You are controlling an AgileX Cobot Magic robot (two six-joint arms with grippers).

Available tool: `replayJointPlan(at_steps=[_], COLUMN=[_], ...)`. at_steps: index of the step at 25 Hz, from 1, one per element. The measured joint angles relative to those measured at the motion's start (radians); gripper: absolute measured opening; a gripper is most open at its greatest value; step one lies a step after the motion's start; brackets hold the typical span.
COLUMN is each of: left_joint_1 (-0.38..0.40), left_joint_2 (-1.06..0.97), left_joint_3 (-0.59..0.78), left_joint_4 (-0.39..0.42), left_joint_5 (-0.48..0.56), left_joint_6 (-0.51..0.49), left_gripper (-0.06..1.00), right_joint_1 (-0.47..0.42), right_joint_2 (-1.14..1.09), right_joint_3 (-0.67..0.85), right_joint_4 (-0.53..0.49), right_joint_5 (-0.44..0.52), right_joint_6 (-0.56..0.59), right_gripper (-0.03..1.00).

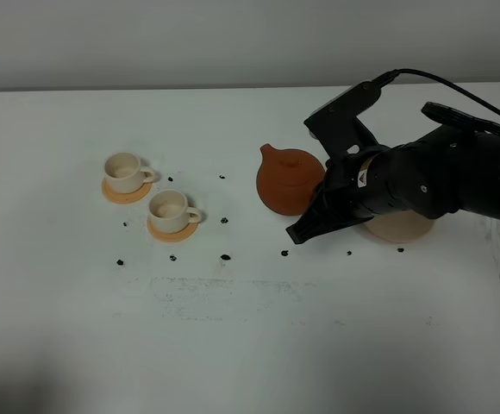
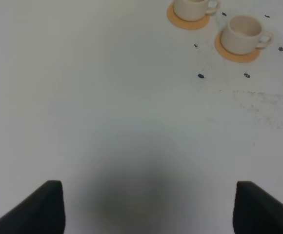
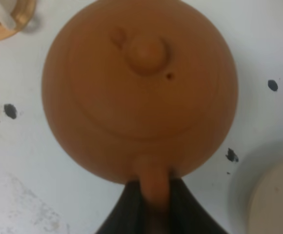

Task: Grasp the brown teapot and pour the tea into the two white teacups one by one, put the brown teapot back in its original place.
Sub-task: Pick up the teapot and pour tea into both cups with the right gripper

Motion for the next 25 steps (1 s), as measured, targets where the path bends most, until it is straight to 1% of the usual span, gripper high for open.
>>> replayJointPlan(at_steps=[4, 8, 10, 16, 19, 25], left_joint_1=[0.000, 0.000, 0.000, 0.000, 0.000, 0.000], left_joint_2=[0.000, 0.000, 0.000, 0.000, 0.000, 0.000], left_joint_3=[0.000, 0.000, 0.000, 0.000, 0.000, 0.000], left_joint_4=[0.000, 0.000, 0.000, 0.000, 0.000, 0.000], left_joint_5=[0.000, 0.000, 0.000, 0.000, 0.000, 0.000], left_joint_6=[0.000, 0.000, 0.000, 0.000, 0.000, 0.000], left_gripper=[0.67, 0.67, 0.67, 0.67, 0.67, 0.67], right_joint_1=[0.031, 0.062, 0.073, 0.105, 0.119, 0.137], right_joint_2=[0.003, 0.044, 0.076, 0.157, 0.174, 0.175], right_joint_3=[-0.004, -0.067, -0.110, -0.213, -0.229, -0.229], right_joint_4=[-0.002, -0.003, -0.004, -0.068, -0.124, -0.204], right_joint_5=[-0.021, -0.022, -0.005, 0.049, 0.059, 0.060], right_joint_6=[-0.015, -0.029, -0.036, -0.043, -0.045, -0.047], right_gripper=[0.09, 0.09, 0.09, 0.09, 0.09, 0.09])
